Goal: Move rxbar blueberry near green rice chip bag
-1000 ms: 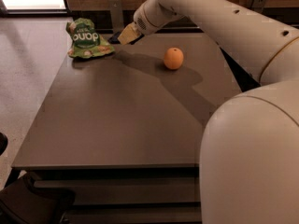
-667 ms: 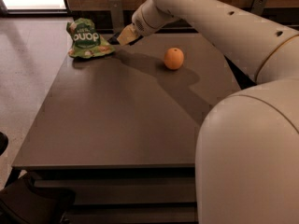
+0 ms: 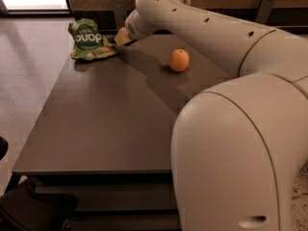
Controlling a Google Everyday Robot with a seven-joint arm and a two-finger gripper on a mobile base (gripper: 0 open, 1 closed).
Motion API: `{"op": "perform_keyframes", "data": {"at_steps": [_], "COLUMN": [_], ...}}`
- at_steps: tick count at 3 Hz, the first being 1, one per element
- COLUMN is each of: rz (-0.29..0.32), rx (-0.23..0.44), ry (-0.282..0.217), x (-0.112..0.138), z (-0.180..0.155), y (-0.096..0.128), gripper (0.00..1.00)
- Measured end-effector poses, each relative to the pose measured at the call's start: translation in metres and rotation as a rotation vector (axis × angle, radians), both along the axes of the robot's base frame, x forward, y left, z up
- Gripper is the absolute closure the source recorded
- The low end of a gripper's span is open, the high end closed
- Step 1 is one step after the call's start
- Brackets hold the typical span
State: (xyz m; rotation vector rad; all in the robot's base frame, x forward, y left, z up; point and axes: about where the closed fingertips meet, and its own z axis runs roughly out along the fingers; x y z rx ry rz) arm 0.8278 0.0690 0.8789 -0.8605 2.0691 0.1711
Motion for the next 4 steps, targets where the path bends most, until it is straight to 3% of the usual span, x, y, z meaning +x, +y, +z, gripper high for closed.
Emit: {"op": "perform_keyframes", "data": {"at_steps": [1, 2, 4], "rz": [-0.11, -0.111, -0.111], "rx": [-0.04, -0.028, -0.029], "ry": [-0.005, 0.004, 0.01], "x": [0.0185, 0.0169, 0.017], "z": [-0.0109, -0.013, -0.0166], "y": [0.0032, 0.0035, 0.0051], "gripper": [0.98, 0.67, 0.21]}}
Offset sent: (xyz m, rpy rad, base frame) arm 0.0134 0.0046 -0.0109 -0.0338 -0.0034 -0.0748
